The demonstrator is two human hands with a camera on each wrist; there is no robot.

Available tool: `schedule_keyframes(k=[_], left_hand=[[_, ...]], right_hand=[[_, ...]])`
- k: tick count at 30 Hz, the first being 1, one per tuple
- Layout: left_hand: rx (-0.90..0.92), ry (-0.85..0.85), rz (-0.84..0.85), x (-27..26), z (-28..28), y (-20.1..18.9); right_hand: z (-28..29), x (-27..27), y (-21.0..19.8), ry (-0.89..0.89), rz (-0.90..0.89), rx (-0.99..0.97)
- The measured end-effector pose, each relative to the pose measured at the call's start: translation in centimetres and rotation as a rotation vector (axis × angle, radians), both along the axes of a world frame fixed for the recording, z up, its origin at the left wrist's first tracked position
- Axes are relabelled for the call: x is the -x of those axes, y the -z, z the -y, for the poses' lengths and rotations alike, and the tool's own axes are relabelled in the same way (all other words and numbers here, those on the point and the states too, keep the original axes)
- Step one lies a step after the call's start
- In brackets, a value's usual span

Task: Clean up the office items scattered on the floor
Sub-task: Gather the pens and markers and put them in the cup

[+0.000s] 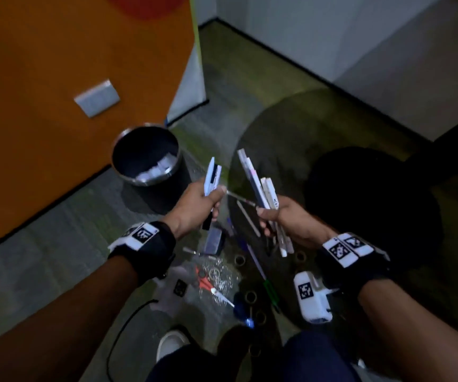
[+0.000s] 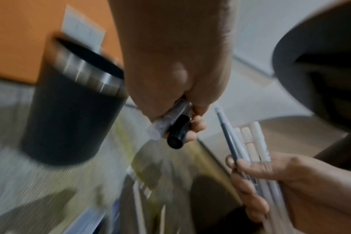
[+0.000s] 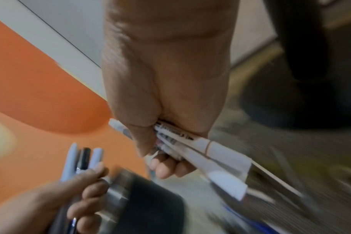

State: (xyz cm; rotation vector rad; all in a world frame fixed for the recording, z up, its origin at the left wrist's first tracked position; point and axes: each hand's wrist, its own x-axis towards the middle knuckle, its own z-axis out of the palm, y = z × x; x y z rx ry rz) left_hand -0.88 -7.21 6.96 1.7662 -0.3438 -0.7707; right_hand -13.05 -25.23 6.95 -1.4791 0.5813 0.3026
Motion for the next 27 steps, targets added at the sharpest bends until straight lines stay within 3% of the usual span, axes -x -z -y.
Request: schedule_keyframes(k=[6,10,14,22,27], left_hand=[[0.252,-0.169,0.053,-1.0,1.6,-17.5],[0.343,-0.176,0.068,1.2,2.9,-25.9],[0.425,-0.157,0.133,5.1,3.9,-33.8],[0.520,0.021,0.280,12.9,9.3,-46.3],[0.602,0.063,0.321,17.2,13.8,-50.2]], right_hand=[[-1.3,-1.8,-16.7,-0.081,0.272,0.062],[-2.8,-0.9,-24.4,-0.122,0.418,0.053],[-3.1,2.9,-31.6,-0.054,0.562,0.054],[1.5,13.7,-44.7,0.058,0.706,0.215],[5.9,18.2,-49.3,0.102,0.638,0.455]])
